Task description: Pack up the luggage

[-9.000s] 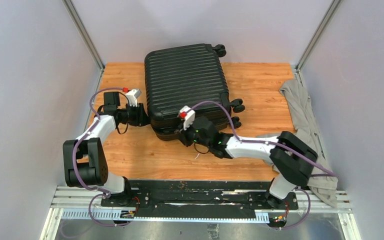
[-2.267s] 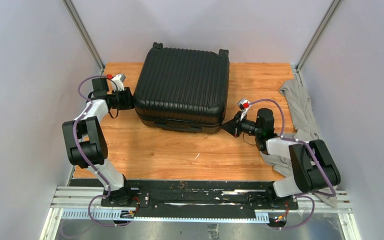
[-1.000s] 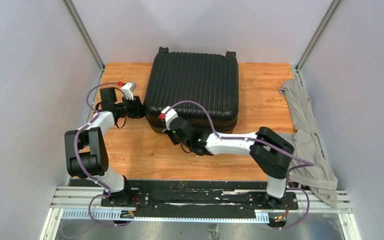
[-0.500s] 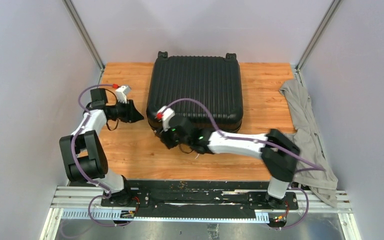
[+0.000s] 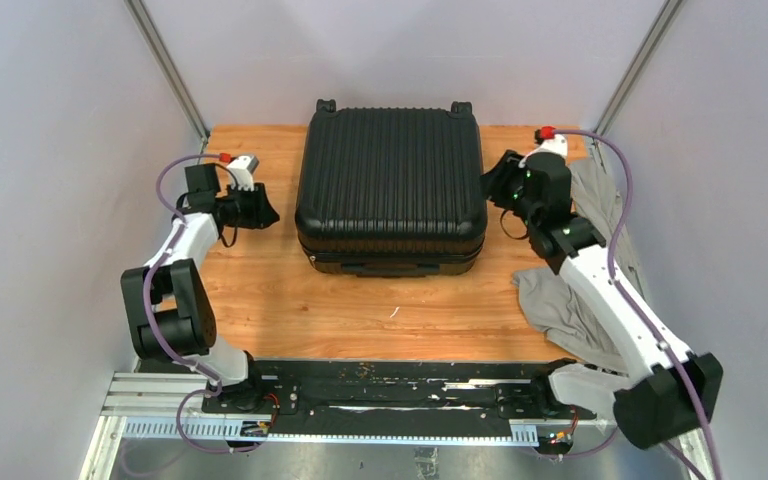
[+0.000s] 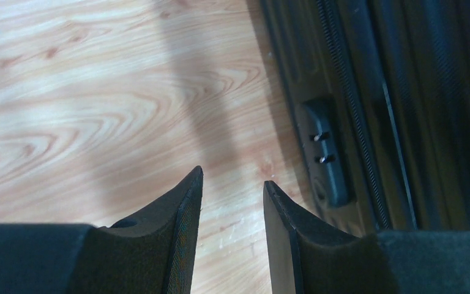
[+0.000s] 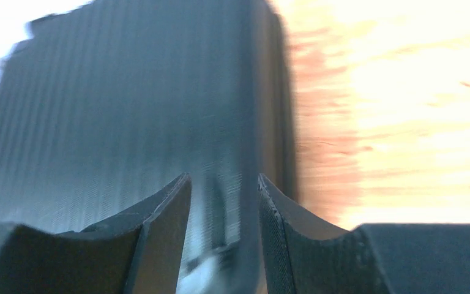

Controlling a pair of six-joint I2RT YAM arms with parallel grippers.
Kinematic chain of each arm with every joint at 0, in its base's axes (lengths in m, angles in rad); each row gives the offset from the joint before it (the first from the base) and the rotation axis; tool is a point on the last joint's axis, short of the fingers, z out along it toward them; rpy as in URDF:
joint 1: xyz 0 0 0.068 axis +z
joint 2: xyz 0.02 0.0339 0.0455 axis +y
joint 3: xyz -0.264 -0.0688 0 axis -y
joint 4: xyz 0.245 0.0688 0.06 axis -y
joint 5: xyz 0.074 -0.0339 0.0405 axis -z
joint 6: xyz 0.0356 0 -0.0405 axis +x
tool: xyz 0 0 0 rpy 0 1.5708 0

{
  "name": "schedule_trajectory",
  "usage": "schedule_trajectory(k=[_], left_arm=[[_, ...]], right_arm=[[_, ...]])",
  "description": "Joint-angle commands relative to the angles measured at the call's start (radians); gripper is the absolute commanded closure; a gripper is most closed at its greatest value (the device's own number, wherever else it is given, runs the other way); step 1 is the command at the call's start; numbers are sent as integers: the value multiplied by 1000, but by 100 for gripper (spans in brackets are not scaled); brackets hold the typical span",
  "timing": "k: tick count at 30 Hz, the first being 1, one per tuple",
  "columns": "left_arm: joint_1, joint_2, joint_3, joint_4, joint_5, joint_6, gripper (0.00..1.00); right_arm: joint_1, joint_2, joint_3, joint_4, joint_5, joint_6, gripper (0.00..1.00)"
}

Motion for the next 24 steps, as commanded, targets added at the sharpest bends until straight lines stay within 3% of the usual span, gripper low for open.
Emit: schedule_trajectory(k=[1, 6, 11, 18, 24], left_arm=[[-69, 51, 52, 71, -56, -49, 76], [-120, 86, 61, 97, -38, -55, 76], [-169, 86, 56, 50, 86, 9, 76], [-235, 38, 48, -168, 219, 253, 77], [-333, -48, 10, -350, 303, 441, 78]], right_arm=[[-185, 142, 24, -129, -2, 47, 53], [-242, 435, 226, -134, -61, -18, 55], [-224, 718, 511, -187, -326, -33, 61], [-83, 981, 906, -319, -464, -138, 59], [-20, 1128, 1181, -337, -613, -220, 57]])
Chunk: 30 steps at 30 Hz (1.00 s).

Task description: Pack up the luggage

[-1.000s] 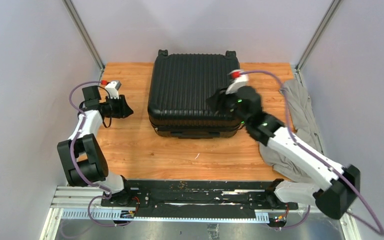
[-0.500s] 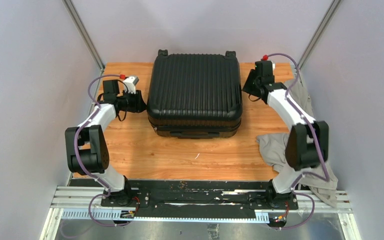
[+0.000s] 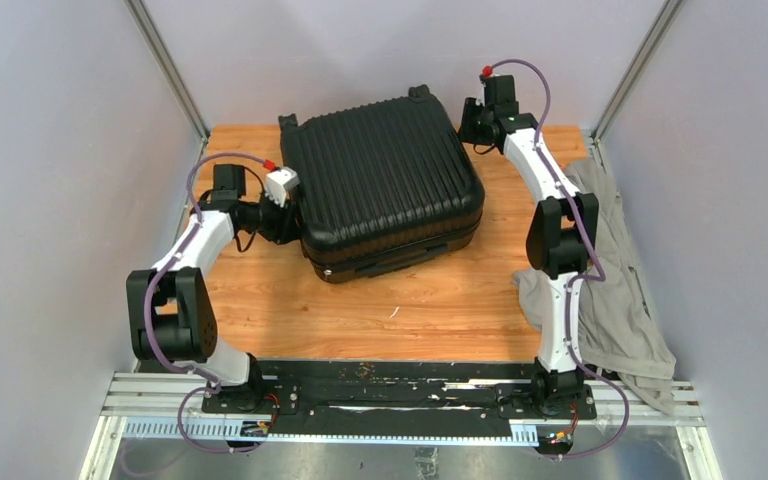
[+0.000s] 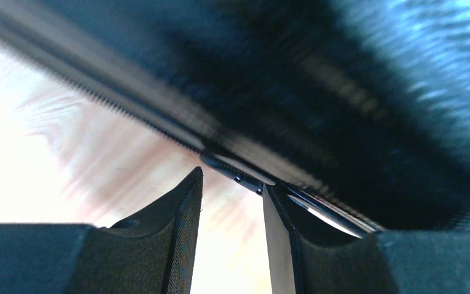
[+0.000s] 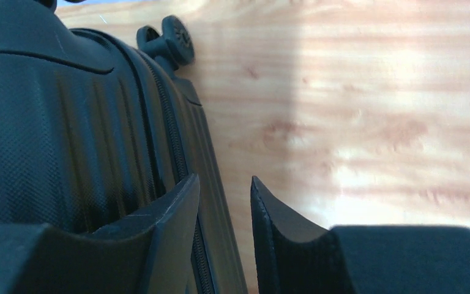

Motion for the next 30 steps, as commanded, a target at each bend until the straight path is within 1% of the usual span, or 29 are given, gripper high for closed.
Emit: schedule_trajectory(k=[1, 3, 4, 6, 8, 10, 12, 13, 16, 19, 21, 23, 25, 27, 30], left_arm=[[-171, -77, -34, -211, 246, 210, 78], [-184, -105, -37, -269, 273, 264, 77], [-185, -113, -32, -296, 287, 293, 76], [-185, -121, -10, -352, 295, 343, 72], [-182, -127, 17, -386, 279, 358, 66], [-167, -141, 43, -431, 259, 382, 58], [-113, -162, 68, -475, 252, 408, 52], [-84, -173, 84, -498, 245, 430, 48], [55, -167, 147, -554, 212, 471, 41], [165, -117, 209, -556, 180, 465, 39], [224, -42, 269, -557, 197, 412, 41], [272, 39, 318, -558, 235, 348, 44], [289, 92, 349, -557, 239, 317, 44], [292, 110, 336, -519, 213, 278, 43], [291, 86, 283, -371, 112, 157, 43]], right_arm=[[198, 62, 210, -41, -393, -33, 56], [196, 67, 278, -40, -362, -73, 52], [192, 51, 295, -39, -297, -94, 50], [178, -10, 265, -23, -151, -116, 45], [157, -114, 158, 26, -31, -122, 41], [138, -244, -5, 76, 95, -117, 39], [108, -380, -171, 95, 200, -79, 39], [93, -453, -258, 97, 215, -51, 39], [70, -655, -517, 102, 226, 32, 39], [74, -835, -759, 116, 181, 117, 42], [94, -914, -903, 133, 136, 208, 45], [141, -965, -1023, 144, 128, 260, 45], [194, -1002, -1125, 133, 101, 341, 45], [255, -1025, -1189, 161, 90, 422, 46], [336, -1021, -1257, 192, 99, 532, 46]])
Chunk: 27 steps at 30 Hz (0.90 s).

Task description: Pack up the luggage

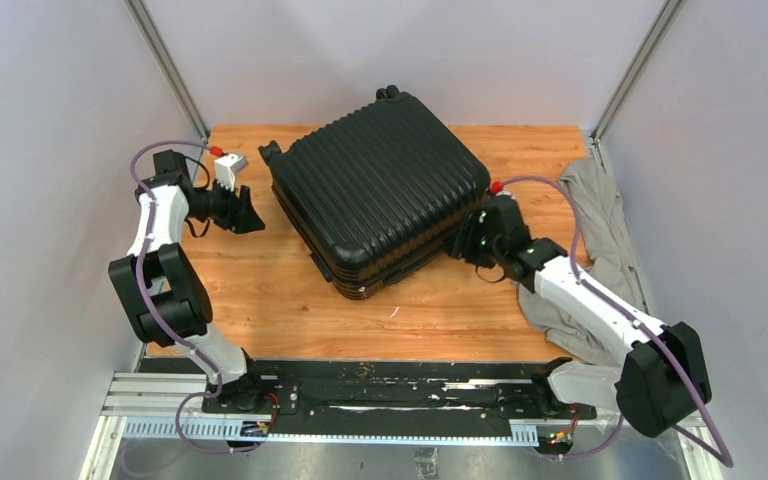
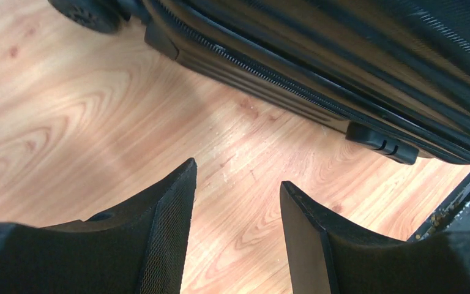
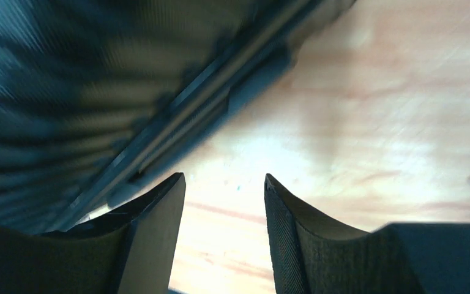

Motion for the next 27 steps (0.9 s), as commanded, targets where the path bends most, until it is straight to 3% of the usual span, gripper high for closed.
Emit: schedule_trajectory(k=[1, 5, 20, 27], left_arm=[[-1, -36, -54, 166, -119, -183, 43], [0, -67, -93, 255, -220, -246, 39], [-1, -126, -133, 278, -220, -247, 38], [0, -130, -142, 279, -219, -242, 36]], right_arm=[[114, -14, -66, 46, -16, 236, 46], [187, 36, -98, 124, 31, 334, 48], [223, 271, -77, 254, 173, 474, 58], [223, 311, -110, 290, 214, 476, 76]])
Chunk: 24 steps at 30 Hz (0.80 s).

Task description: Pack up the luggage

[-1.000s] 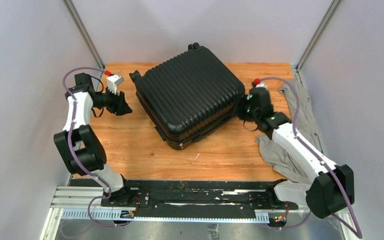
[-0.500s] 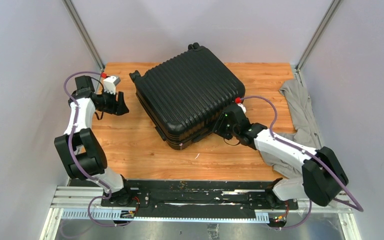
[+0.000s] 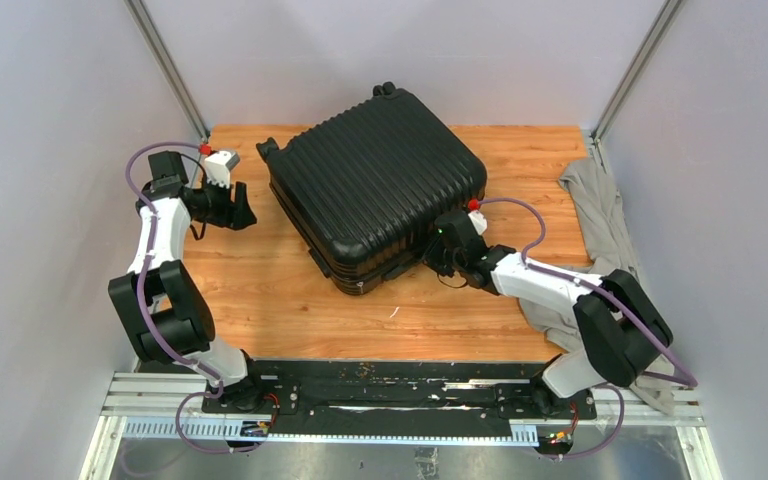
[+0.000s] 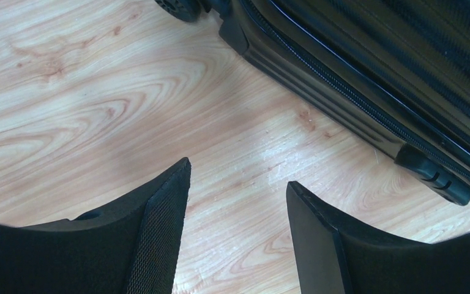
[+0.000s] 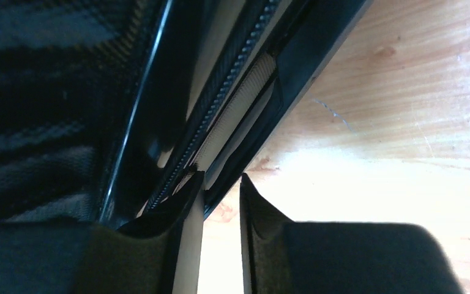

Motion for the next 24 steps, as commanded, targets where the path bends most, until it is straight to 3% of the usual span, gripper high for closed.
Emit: schedule_trajectory(k=[1, 5, 10, 16, 19, 24], left_arm=[[0, -31, -18, 10, 4, -1, 36], [0, -39, -14, 7, 6, 0, 35], [3, -59, -9, -29, 28, 44, 33], [11, -92, -9, -114, 135, 152, 24], [10, -88, -4, -155, 175, 208, 19], [0, -90, -19, -178, 274, 344, 0]], right_arm=[[6, 42, -37, 20, 111, 0, 81], [-27, 13, -83, 22, 122, -28, 99], [-150, -93, -169, 14, 125, -138, 100], [-305, -221, -170, -4, 120, -342, 100], [-394, -180, -105, -6, 74, -423, 100], [-482, 10, 88, -47, -28, -577, 100]])
